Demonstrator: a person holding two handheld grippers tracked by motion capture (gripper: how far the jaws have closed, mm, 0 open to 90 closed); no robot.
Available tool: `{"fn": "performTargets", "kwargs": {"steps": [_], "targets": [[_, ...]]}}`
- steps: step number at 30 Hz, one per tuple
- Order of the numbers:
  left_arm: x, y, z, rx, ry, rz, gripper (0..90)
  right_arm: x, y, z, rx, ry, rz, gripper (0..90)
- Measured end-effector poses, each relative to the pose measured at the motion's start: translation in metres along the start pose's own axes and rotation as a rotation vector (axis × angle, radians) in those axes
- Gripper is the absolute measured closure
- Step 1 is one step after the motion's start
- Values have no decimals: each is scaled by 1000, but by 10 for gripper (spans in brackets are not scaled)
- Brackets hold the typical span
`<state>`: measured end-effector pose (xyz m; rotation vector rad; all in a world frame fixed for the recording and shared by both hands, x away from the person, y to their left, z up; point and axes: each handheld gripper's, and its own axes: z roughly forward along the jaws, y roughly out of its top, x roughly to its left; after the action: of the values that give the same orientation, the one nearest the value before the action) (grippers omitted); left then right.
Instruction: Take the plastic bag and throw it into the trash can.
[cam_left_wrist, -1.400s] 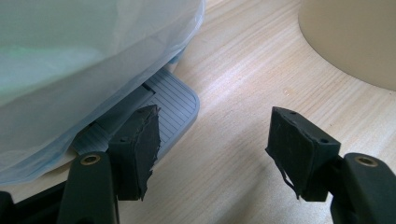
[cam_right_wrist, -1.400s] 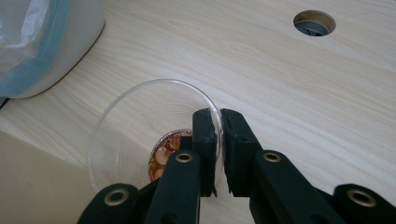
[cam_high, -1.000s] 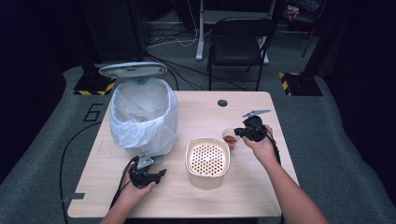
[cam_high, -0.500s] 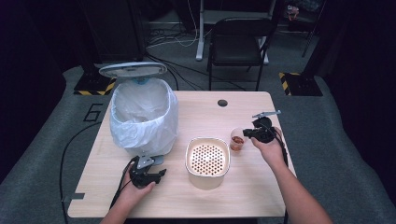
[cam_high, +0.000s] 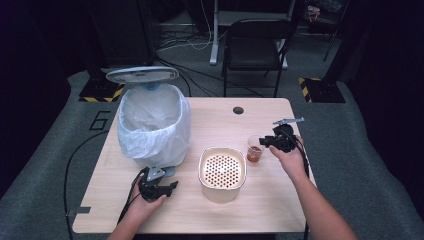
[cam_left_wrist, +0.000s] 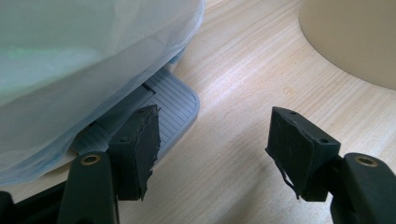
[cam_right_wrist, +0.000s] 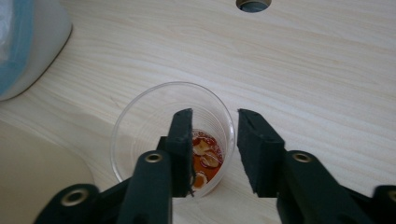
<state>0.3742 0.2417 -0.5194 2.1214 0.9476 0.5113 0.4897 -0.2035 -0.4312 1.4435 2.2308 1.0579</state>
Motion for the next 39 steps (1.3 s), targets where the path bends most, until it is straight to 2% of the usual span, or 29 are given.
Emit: {"fn": "performTargets", "kwargs": {"steps": [2,4,6,8,11,13,14,16,17,20,24,31,39], "targets": [[0,0,0,-4,2,2,341,0,1,-2,-8,4,-7,597],[-2,-1,1,-5,-5,-32,341,1,2,-4,-16,5,-9,551],[0,0,0,-4,1,-2,341,1,3,-7,-17,2,-12,491],[0,0,0,-5,2,3,341,2,3,-11,-31,4,-18,426],[0,0,0,-4,2,0,341,5,1,-18,-58,-20,-43,342],[-1,0,0,-4,-2,-16,341,6,0,-23,-75,-13,-58,298],[0,0,0,-4,1,0,341,7,-2,-25,-82,-9,-64,264],[-2,-1,0,-5,-3,-25,341,9,-4,-28,-82,6,-67,233],[0,0,0,-4,2,1,341,10,-5,-29,-84,9,-76,213],[0,0,0,-4,3,1,341,12,-10,-30,-86,13,-94,159],[0,0,0,-4,2,0,341,14,-18,-30,-77,43,-108,136],[0,0,0,-5,3,-1,341,17,-33,-27,-100,53,-104,131],[0,-1,0,-7,0,-2,341,21,-44,-12,-85,73,-126,113]]}}
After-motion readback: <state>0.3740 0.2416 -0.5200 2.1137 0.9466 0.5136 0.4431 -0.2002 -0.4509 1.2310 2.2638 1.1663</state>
